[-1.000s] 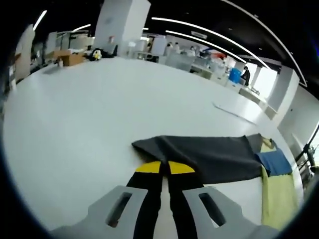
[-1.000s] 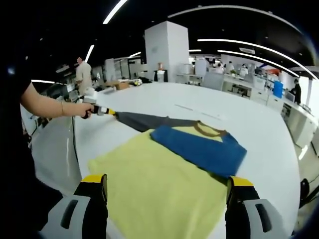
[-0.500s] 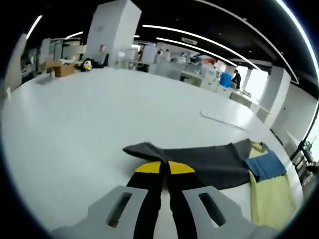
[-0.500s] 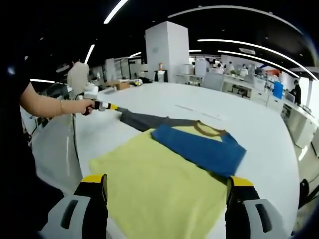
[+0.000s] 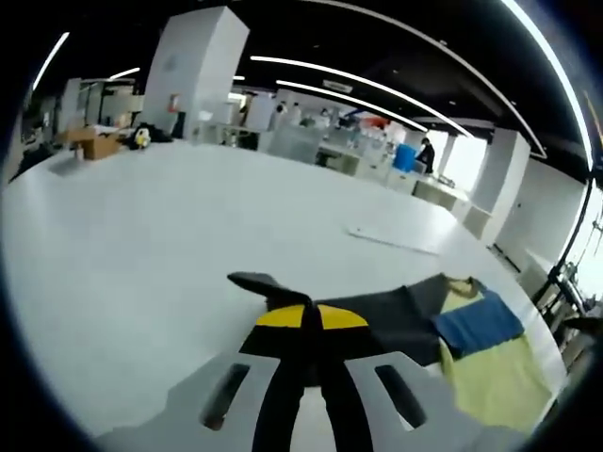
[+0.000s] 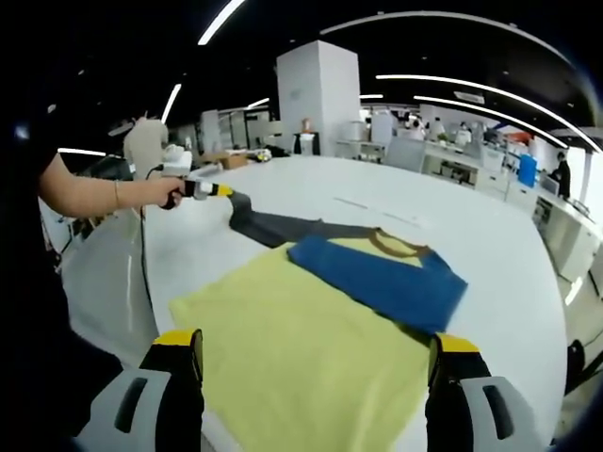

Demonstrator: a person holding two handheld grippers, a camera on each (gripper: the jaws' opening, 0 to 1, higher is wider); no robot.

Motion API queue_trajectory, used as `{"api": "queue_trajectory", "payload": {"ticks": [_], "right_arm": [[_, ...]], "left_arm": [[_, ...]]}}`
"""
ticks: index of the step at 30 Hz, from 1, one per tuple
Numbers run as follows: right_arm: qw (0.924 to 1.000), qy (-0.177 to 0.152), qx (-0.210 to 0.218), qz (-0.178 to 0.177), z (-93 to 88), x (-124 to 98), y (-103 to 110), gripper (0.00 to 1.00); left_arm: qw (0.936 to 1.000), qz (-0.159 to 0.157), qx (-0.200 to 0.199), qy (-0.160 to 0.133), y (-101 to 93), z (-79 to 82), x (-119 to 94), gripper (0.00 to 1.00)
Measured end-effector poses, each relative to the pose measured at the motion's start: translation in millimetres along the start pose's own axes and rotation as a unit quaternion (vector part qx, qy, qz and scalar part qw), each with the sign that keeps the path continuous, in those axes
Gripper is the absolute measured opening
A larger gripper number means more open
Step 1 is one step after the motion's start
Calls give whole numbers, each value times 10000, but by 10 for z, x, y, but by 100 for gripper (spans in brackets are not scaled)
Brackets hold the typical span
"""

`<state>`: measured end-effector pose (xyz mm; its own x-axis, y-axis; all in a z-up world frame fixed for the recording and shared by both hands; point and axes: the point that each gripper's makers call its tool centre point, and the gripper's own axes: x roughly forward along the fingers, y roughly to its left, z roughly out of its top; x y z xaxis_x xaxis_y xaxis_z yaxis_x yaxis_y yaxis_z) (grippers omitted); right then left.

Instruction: Fold the garment on the visible template until the final outline fits inside the template.

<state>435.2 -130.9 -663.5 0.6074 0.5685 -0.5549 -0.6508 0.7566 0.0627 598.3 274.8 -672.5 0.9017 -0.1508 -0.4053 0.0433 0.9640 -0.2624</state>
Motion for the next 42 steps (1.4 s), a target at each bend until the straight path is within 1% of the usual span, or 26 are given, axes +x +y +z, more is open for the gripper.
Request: {"api": "queue_trajectory", "payload": {"ticks": [4,8,15,18,22,24,26,33,36,40,42], "right_arm": [[10000,-22,-1,19,-10,4,10,99],[10000,-46,18,34,-10,2,18,99],[10000,-26,16,52,-38,3,40,99],[10000,-18,24,71,-56,7,52,99],[9998,77,-55,164,-112,13,104,99],[9998,58,-46,208,-115,9,125,99],[9997,7,-46,254,-113,5,147,99],[9993,-76,-53,355,-122,-1,198,99],[9993,-99,-41,368,-126,-2,207,99],[9993,-76,-24,356,-147,3,205,99],[9995,-9,-43,300,-179,4,181,99]], "left_arm": [[9999,-146,29,-78,-115,78,25,0],[9992,-286,220,-140,-282,138,28,0],[9982,-544,107,-244,-527,210,81,0],[9979,-607,37,-224,-627,200,101,0],[9974,-694,74,-166,-746,154,126,0],[9971,-748,69,-157,-809,146,131,0],[9967,-785,149,-150,-866,143,145,0],[9946,-1005,190,-189,-1088,168,180,0],[9934,-1115,146,-224,-1191,189,193,0],[9920,-1234,92,-254,-1319,213,213,0],[9912,-1297,71,-263,-1375,220,218,0]]}}
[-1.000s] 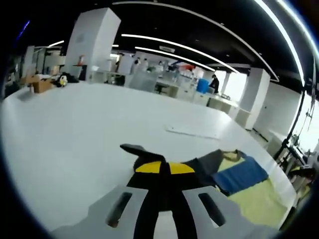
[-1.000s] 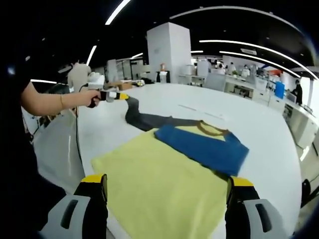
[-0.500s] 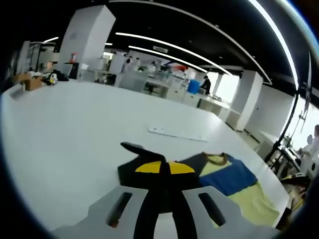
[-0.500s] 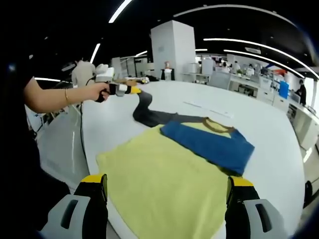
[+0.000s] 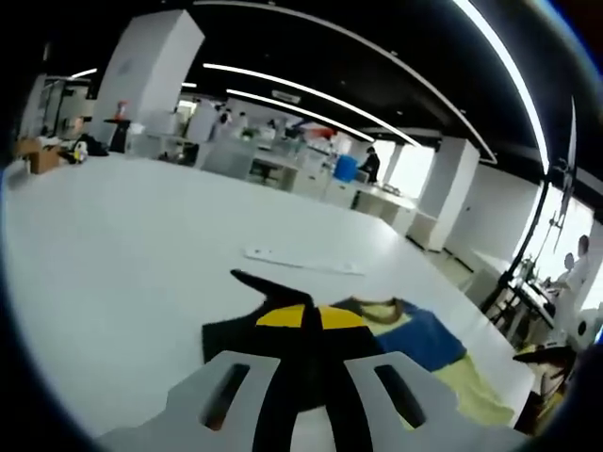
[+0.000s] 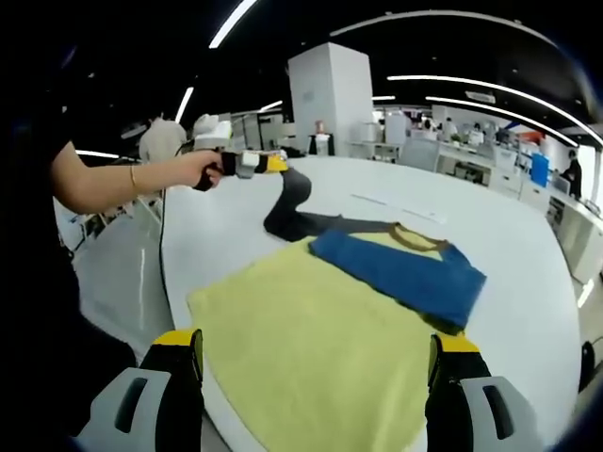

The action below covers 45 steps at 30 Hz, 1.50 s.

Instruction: Fold the garment on the visible template until the final outline fits inside the template.

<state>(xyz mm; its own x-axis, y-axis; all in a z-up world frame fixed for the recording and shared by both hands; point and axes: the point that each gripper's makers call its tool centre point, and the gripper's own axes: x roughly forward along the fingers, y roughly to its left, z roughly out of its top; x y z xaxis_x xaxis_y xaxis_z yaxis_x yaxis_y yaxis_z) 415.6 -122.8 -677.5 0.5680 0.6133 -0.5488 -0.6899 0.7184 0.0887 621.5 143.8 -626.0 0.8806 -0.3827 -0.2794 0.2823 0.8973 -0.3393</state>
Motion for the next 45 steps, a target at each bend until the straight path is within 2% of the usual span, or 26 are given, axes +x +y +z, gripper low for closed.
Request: {"api": "queue_trajectory", "payload": {"ticks": [18,23,27,38,41,42,45], "right_arm": [[9999,144,32,-80,-102,19,-63,99],[9999,144,53,-74,-104,19,-68,99],[9999,66,119,-55,-76,9,-72,99],[9997,130,146,-136,-112,-38,-129,99],[9996,150,159,-193,-132,-71,-173,99],[9995,152,168,-202,-136,-79,-182,99],[9994,139,200,-254,-145,-101,-214,99]], "left_arm": [[9979,-645,-38,40,-569,-11,267,0],[9959,-906,1,57,-779,-29,353,0],[9945,-1044,39,118,-920,-64,424,0],[9904,-1364,87,183,-1281,-126,615,0],[9888,-1484,75,164,-1402,-132,686,0],[9876,-1571,-5,74,-1475,-111,698,0],[9871,-1602,-8,39,-1573,-124,756,0]]}}
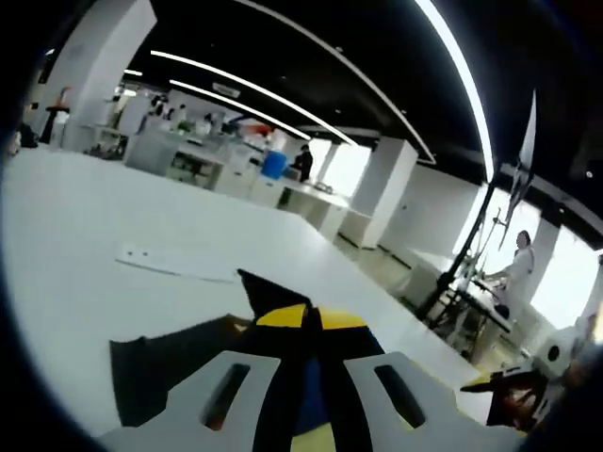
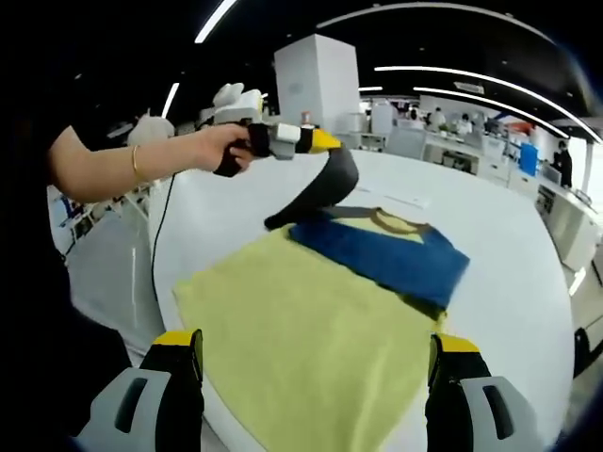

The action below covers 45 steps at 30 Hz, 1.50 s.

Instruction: Fold the garment on the visible template until the final outline fits inside the template.

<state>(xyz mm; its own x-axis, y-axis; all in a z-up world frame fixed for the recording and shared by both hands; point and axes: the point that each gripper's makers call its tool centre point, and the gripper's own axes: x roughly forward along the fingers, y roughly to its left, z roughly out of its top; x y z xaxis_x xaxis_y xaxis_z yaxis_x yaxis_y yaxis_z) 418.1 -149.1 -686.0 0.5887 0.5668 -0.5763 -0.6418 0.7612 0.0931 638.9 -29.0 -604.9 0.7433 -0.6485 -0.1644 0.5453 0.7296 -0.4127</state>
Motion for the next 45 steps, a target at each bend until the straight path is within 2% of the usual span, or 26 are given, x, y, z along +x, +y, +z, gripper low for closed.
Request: {"api": "queue_trajectory", "payload": {"ticks": [3,13,20,25,35,45], "right_arm": [[10000,3,26,-20,-19,-7,-22,99],[9999,72,69,-32,-81,-16,-38,99],[9999,80,110,-50,-102,-20,-55,98],[9998,79,159,-50,-126,-11,-47,98],[9998,123,164,-8,-143,-4,-27,98],[9996,143,242,-77,-201,-17,-45,97]], "left_arm": [[9998,-181,-116,-28,-113,-22,91,0],[9986,-462,39,250,-376,-224,353,0],[9970,-681,31,356,-552,-282,492,0],[9963,-755,86,411,-644,-309,560,0],[9929,-912,364,671,-839,-463,695,0],[9882,-1020,547,1006,-914,-659,868,0]]}}
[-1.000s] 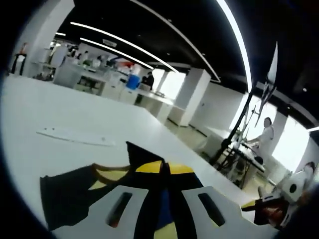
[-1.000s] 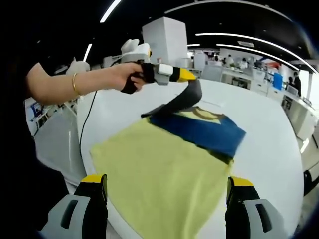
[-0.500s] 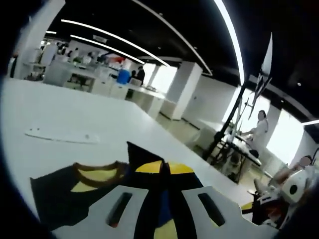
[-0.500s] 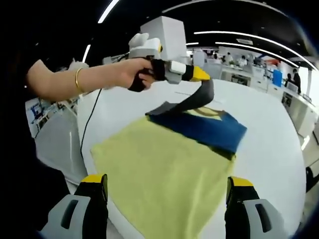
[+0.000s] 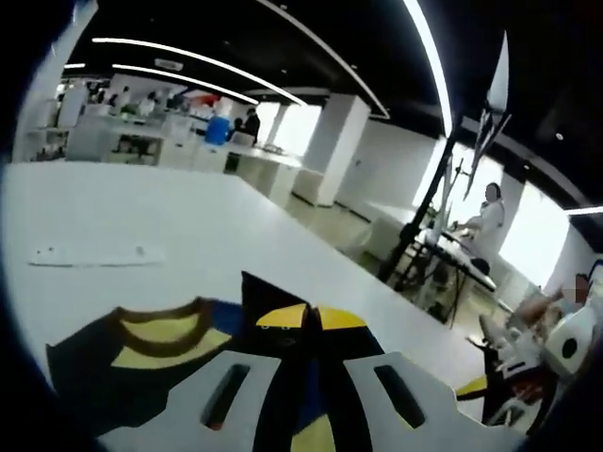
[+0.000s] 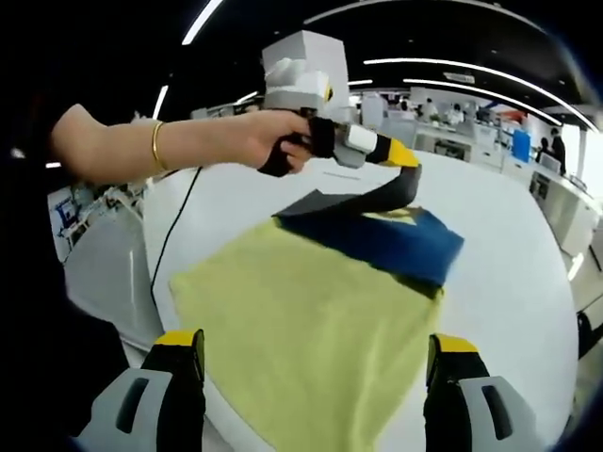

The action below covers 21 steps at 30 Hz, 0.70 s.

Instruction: Fold the garment on the visible template until the final outline fits inside the template.

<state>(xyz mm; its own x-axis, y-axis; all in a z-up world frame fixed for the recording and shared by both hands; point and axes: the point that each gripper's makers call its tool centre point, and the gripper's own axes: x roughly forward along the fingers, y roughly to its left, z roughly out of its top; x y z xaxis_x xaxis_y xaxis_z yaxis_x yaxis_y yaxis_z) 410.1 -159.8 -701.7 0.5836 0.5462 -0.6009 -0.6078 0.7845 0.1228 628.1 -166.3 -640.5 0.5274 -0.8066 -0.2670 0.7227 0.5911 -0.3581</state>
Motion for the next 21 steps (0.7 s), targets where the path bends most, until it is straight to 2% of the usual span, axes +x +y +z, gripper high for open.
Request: {"api": "queue_trajectory", "payload": {"ticks": [8,10,13,17,21], "right_arm": [[10000,3,49,-22,-24,4,-31,97],[10000,-7,72,-30,-25,3,-37,97],[9999,-6,97,-61,-47,-3,-63,96],[9998,0,152,-89,-90,-20,-104,96],[9998,20,182,-109,-123,-35,-120,97]], "left_arm": [[9997,-112,16,226,-116,-180,183,0],[9994,-100,20,318,-131,-261,237,0],[9978,-12,315,589,-109,-429,307,0],[9972,-104,230,709,-182,-577,413,0],[9953,-124,346,897,-229,-709,495,0]]}}
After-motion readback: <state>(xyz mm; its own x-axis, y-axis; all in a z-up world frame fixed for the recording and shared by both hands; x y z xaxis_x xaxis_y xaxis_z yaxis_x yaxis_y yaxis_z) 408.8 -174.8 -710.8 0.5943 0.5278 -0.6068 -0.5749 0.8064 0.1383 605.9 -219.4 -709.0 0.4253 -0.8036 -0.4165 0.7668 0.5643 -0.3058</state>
